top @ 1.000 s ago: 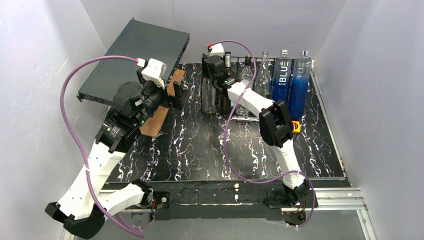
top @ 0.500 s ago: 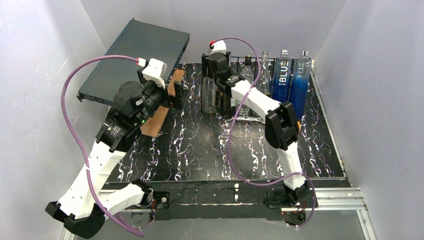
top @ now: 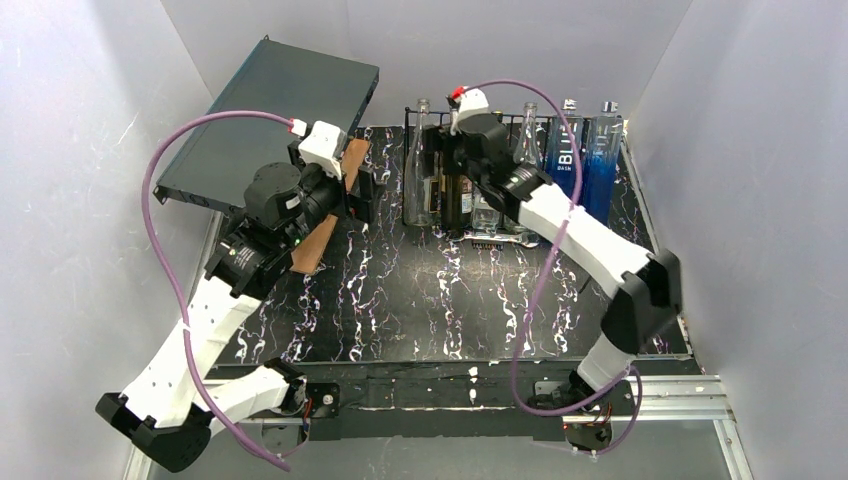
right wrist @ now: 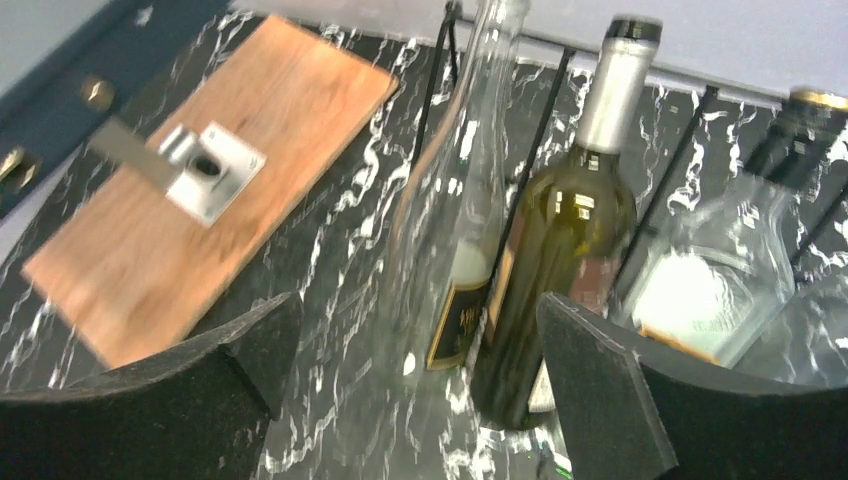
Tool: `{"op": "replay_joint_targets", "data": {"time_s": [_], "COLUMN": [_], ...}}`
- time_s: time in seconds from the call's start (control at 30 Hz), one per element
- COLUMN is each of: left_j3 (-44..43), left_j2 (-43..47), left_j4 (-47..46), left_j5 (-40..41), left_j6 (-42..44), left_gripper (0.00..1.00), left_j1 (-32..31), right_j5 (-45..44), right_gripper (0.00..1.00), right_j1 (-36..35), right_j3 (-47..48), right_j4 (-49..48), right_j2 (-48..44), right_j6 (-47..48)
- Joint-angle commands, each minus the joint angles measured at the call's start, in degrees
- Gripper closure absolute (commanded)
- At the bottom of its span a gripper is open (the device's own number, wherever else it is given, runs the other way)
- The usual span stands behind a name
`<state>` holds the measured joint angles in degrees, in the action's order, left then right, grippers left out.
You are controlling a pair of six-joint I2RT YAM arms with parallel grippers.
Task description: Put the wine bottle on the wine rack
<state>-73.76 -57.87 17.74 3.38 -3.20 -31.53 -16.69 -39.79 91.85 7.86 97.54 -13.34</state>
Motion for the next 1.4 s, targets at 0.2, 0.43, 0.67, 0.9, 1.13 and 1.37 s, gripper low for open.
{"op": "replay_joint_targets", "data": {"time_s": [0.2, 0.43, 0.67, 0.9, 1.13, 1.37], "left_j3": [2.3, -0.9, -4.0, -5.9, -9.8, -11.2], "left_j2": [6.3, 13.9, 19.6, 24.6, 25.6, 25.8], "left_j4": [-1.7, 8.4, 15.6, 20.3, 23.0, 23.3], "left_j5": [4.0, 7.4, 8.1, 12.3, 15.1, 16.8], "left_j6": [-0.4, -5.4, -11.6, -13.7, -12.9, -11.3], "left_gripper": [0.01, 0.01, 0.01, 0.01, 0.01, 0.01], "left_j1": [-1.3, -1.3, -1.3, -1.3, -1.3, -1.3], "right_j5": [0.3, -3.8, -6.0, -9.9, -11.4, -13.1], "right_gripper": [0.01, 0.02, 0.02, 0.01, 0.02, 0.02], "right_j1": [-0.1, -0.1, -0.1, -0.1, -0.1, -0.1], "right_j3": [-16.9, -20.7, -15.4, -11.7, -11.2, -9.5], "right_j4": [14.0, 22.0, 28.9, 34.4, 34.6, 35.0], "right_j2": [-32.0, -47.6, -53.2, -56.1, -59.2, -59.9], "right_j6": [-0.3, -2.7, -2.6, -0.7, 0.4, 1.4]}}
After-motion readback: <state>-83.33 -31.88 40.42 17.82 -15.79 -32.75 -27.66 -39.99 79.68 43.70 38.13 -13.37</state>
